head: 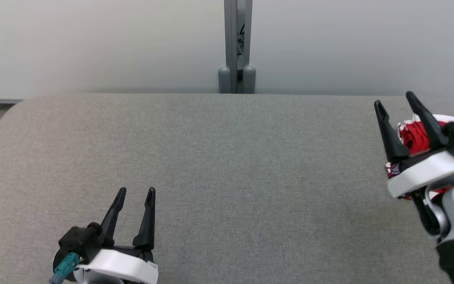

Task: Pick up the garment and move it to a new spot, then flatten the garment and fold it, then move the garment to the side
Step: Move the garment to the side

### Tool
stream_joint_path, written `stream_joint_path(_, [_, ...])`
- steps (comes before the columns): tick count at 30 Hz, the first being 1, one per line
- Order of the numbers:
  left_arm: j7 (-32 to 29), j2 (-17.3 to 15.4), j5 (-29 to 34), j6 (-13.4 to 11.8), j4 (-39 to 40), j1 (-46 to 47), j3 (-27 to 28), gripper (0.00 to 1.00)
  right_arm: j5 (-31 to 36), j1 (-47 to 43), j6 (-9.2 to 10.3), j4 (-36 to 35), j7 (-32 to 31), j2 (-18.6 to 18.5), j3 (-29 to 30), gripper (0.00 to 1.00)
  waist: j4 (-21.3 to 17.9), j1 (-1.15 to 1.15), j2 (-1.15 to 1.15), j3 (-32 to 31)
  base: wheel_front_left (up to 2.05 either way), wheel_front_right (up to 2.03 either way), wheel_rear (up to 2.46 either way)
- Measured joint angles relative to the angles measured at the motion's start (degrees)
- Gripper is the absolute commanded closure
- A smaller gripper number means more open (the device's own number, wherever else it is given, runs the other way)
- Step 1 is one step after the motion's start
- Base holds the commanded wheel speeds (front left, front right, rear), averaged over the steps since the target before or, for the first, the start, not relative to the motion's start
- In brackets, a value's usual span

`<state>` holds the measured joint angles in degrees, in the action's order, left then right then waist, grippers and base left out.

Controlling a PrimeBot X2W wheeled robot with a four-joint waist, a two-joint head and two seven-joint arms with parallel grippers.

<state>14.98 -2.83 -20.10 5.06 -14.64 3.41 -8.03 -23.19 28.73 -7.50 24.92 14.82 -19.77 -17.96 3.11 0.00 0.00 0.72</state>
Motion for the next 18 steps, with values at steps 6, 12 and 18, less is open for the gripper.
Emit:
stream_joint_path(6, [-0.01,0.01,0.31,-0.29,-0.22,-1.98,0.89,0.00,11.58,-12.98,0.02,-8.18,0.19,10.80,10.70,0.00,0.86,0.00,0.00,-1.60,0.00,0.00,0.00])
stream_joint_path(12, [0.00,0.05,0.59,-0.86,0.21,-2.87,1.82,0.00,19.81,-20.99,0.01,-12.27,0.19,15.82,15.78,0.00,0.98,0.00,0.00,-2.43,0.00,0.00,0.00])
stream_joint_path(18, [0.00,0.02,1.35,-1.09,1.03,-3.41,2.89,0.00,21.63,-24.64,0.00,-14.17,0.19,16.72,17.42,0.00,0.94,0.00,0.00,-2.94,0.00,0.00,0.00])
